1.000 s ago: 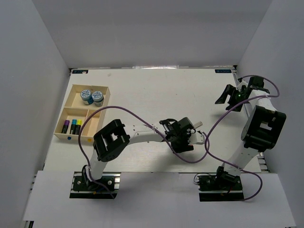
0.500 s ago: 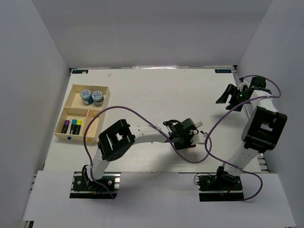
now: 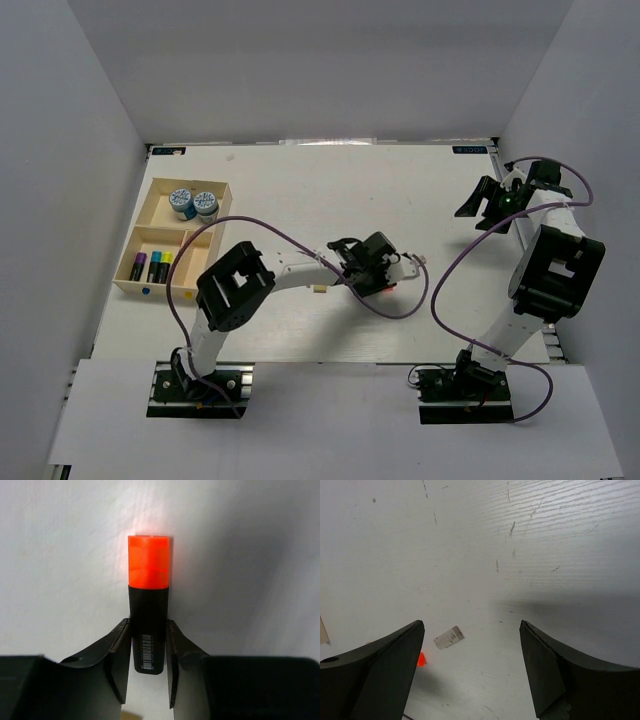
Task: Sort the stationery into containers
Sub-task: Pick up the pen from the center of the board, then place the pen in the storage box.
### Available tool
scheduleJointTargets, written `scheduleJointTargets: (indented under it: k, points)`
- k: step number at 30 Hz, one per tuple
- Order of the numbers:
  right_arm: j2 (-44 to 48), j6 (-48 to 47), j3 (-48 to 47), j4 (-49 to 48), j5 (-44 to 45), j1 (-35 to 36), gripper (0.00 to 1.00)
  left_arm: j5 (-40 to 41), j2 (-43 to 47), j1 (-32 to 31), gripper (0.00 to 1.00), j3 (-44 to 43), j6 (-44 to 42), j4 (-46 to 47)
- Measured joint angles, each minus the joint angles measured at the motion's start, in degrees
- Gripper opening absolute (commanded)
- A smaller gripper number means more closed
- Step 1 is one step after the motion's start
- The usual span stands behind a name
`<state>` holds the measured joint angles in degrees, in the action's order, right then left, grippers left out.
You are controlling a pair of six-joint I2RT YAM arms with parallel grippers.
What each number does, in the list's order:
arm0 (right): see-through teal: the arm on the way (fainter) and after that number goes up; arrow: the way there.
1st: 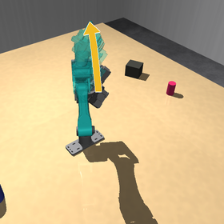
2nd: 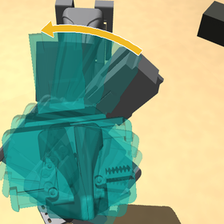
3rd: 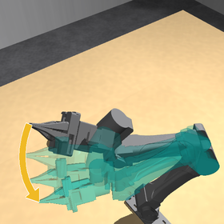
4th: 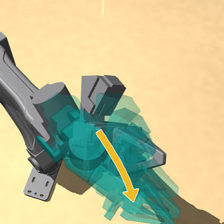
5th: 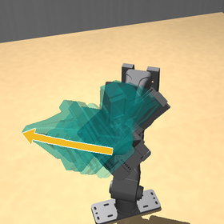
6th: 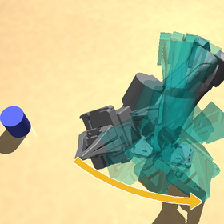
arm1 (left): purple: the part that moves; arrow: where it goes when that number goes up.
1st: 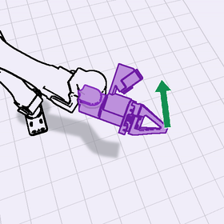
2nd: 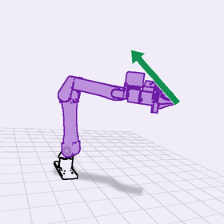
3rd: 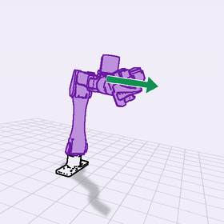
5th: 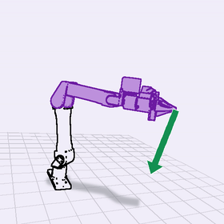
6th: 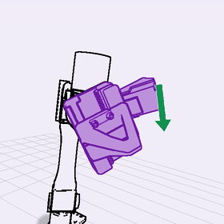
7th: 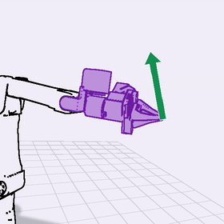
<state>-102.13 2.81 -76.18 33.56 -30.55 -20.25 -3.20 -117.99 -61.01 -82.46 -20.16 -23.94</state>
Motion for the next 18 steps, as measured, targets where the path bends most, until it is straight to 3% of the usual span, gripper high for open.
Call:
scheduleJointTargets:
  k: [6, 14, 18]
  points:
    - [0.15, 0.00, 0.00, -0.02, -0.33, 0.02, 0.82, 1.62, 1.07, 10.16, 0.07, 0.39, 2.49, -2.45]
    - [0.15, -0.24, 0.00, 0.11, -0.81, 0.02, 0.81, 3.08, -1.75, 31.80, 0.07, -11.21, 5.46, -8.74]
    - [0.15, -0.57, 0.13, 0.26, -1.40, 0.11, 0.80, 2.10, -0.87, 41.75, 0.07, -12.94, 5.66, -11.39]
